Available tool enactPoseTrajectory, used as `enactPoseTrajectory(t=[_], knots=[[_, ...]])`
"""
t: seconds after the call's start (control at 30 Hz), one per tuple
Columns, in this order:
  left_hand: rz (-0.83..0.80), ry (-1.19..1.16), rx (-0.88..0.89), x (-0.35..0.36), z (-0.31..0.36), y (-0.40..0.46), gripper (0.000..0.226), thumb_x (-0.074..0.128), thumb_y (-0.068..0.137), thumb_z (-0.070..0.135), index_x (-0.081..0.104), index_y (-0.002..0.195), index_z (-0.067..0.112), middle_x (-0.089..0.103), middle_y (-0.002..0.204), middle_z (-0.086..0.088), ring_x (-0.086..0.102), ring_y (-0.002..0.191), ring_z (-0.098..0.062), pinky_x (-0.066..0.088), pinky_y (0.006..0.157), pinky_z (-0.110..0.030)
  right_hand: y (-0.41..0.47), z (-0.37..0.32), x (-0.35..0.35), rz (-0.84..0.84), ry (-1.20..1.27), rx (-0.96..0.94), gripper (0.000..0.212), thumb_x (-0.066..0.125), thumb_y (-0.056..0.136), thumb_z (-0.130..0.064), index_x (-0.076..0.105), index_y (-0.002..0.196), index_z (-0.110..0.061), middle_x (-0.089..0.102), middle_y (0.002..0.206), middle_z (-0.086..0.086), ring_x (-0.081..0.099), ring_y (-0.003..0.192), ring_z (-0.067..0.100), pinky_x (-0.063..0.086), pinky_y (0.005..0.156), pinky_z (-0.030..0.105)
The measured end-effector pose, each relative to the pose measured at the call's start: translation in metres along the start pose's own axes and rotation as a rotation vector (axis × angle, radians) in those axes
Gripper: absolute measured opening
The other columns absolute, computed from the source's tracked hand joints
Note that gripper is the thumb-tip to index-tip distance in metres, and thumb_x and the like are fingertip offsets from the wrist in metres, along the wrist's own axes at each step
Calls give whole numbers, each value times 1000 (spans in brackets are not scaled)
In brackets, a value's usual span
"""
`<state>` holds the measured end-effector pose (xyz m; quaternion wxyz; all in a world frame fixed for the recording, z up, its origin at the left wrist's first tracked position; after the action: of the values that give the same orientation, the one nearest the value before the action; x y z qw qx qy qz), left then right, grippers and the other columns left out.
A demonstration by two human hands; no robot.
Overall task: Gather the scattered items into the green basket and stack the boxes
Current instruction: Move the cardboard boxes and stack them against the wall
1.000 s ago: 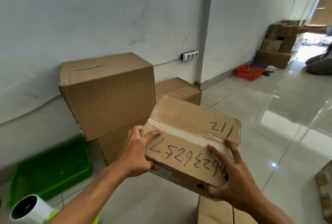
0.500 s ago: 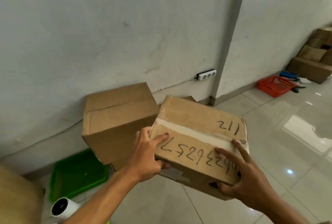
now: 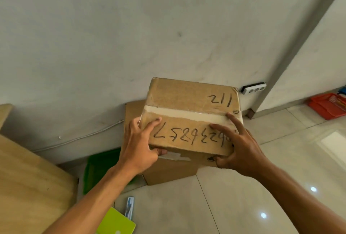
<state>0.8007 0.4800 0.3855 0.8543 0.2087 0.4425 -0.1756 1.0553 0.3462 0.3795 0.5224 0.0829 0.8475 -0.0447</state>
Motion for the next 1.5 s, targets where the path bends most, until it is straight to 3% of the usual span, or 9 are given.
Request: enactPoseTrajectory(t=[0.17,0.27,0.47,0.67,0.77,0.87,1.07,1.27,1.5], knots=[[113,71,-129,-15,-77,43,100,89,54,49,43,142,37,29,130,-2,26,124,-21,41,99,-39,102,-33,35,-48,2,-32,91,85,66,-43,36,142,-51,7,160,-6,28,143,32,46,106,53],[95,82,-224,-3,-123,58,100,88,56,51,44,143,34,30,131,-5,29,125,-24,42,98,-37,145,-50,73,-42,-23,-51,81,80,77,-39,38,146,-44,18,157,-2,22,144,30,41,110,54],[96,39,-239,29,-172,96,97,83,59,58,41,144,35,27,130,-4,25,120,-24,36,101,-39,202,-44,132,-72,-219,61,92,62,90,-52,-13,144,-61,-11,163,-7,-24,147,37,4,118,67],[113,90,-227,39,-178,108,96,78,59,63,38,142,39,28,133,-7,29,121,-28,46,93,-45,223,-35,136,-42,-241,75,94,67,87,-50,-1,151,-55,-9,164,-6,-23,148,33,-2,118,67],[101,131,-205,37,-177,104,96,74,63,66,36,146,36,25,145,-17,31,130,-35,38,104,-51,216,-38,138,-25,-221,78,100,69,84,-54,-3,154,-50,-15,165,-3,-31,147,27,-13,117,62],[129,269,-120,30,-166,95,91,69,68,69,42,145,30,11,158,-21,20,142,-39,23,113,-56,190,-39,136,67,-132,128,110,72,77,-62,-4,155,-48,-17,165,-2,-30,147,23,-16,118,54],[161,208,88,28,-132,44,74,63,77,64,50,140,28,17,160,-9,20,146,-27,21,114,-55,107,-32,137,167,69,179,112,66,71,-70,-11,151,-54,-14,166,-5,-20,151,16,-4,121,54],[-67,101,169,67,-94,-41,67,61,80,59,50,139,30,31,155,1,36,138,-22,25,111,-42,-7,-4,143,153,105,276,109,61,72,-75,-8,153,-50,-11,166,-7,-8,153,18,14,121,58],[-319,64,219,135,-53,-185,67,63,81,59,47,140,34,32,153,8,43,130,-19,31,106,-35,-174,34,181,110,93,395,106,60,74,-73,-16,145,-58,-12,166,-6,-5,153,20,12,123,53]])
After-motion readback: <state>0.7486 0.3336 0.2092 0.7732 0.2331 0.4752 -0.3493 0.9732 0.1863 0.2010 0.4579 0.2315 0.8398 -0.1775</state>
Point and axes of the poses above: each hand's wrist, its own y-axis towards the middle knuckle, its own x-axis out of the palm, z = x × y, the point moved 7 cm from there along y, towards the middle knuckle
